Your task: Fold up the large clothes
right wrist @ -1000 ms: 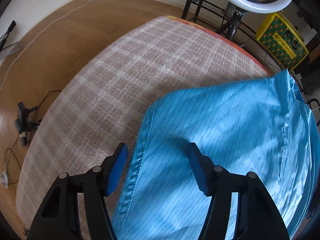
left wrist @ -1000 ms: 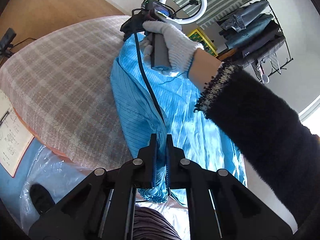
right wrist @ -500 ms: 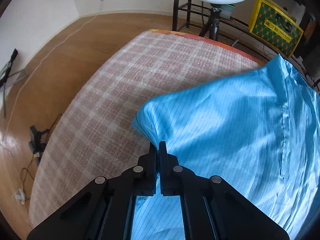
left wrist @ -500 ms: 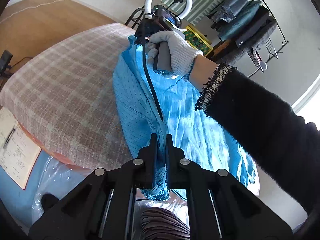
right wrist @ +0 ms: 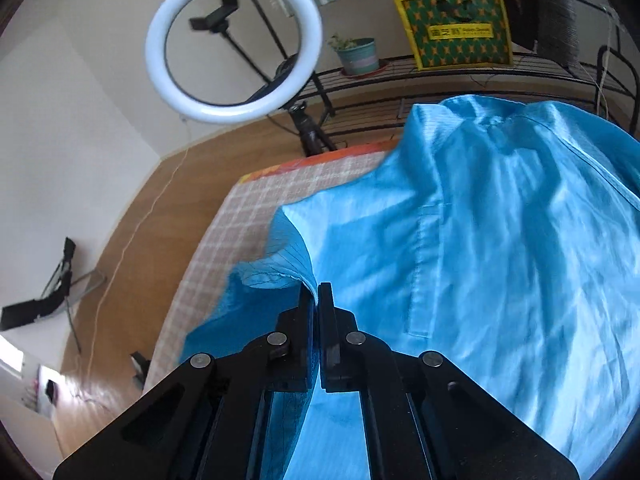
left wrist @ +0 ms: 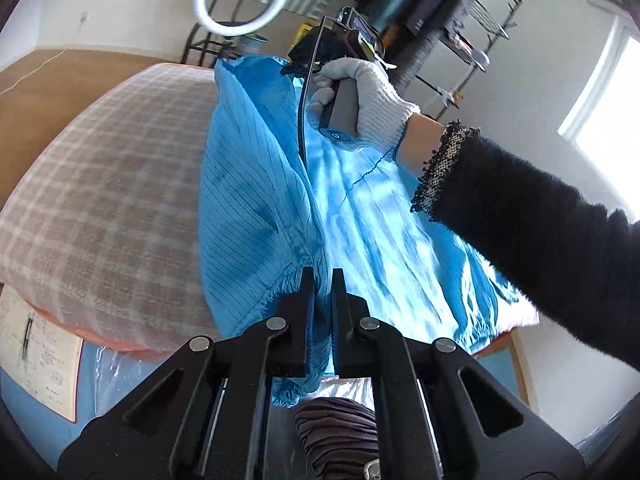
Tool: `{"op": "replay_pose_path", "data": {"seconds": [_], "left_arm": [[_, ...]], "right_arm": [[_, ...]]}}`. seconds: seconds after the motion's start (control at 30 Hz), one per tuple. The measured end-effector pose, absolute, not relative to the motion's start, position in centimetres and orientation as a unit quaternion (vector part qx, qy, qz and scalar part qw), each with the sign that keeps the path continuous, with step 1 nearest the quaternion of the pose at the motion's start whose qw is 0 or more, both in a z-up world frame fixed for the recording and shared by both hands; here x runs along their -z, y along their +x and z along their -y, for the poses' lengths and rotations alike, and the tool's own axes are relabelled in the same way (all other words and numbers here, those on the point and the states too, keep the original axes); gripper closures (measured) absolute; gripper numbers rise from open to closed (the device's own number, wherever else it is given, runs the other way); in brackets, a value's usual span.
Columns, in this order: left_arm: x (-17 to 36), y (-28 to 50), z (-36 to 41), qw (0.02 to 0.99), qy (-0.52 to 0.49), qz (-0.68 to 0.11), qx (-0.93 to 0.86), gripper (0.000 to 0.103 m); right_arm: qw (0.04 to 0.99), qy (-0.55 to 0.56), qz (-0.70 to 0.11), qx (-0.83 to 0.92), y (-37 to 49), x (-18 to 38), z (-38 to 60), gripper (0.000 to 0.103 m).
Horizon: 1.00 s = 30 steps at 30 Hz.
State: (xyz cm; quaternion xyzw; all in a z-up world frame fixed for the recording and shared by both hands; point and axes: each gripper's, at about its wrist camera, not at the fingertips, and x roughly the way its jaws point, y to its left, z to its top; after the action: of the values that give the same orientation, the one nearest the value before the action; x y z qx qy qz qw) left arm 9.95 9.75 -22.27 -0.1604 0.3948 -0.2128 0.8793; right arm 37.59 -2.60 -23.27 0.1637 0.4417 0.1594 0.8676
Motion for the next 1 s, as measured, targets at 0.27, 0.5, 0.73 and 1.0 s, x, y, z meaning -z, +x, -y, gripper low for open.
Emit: {"op": "replay_pose_path", "data": {"seconds": [0.27, 0.5, 0.73, 1.0], "left_arm": [[22.6, 9.5, -3.9, 0.860, -0.101, -0.425, 0.264, 0.099], [24.6, 10.0, -0.7, 0.838, -0.073, -0.459, 0.287, 0.099], [25.4, 10.5, 0.7, 0.828, -0.072, -0.474, 0.289, 0.099], [25.6, 10.7, 1.3, 0.830, -0.060, -0.473, 0.291, 0.099]], "right_arm": [[0.865, 0.222, -0.434, -0.120, 36.2, 24.9, 11.9, 0.102], [0.846, 0.173, -0.495, -0.094, 37.3, 27.7, 15.4, 0.095], [0.837, 0.206, -0.480, -0.166, 37.6, 25.6, 15.8, 0.057], [0.818, 0.131, -0.543, -0.136, 40.9, 30.0, 11.2, 0.080]]}}
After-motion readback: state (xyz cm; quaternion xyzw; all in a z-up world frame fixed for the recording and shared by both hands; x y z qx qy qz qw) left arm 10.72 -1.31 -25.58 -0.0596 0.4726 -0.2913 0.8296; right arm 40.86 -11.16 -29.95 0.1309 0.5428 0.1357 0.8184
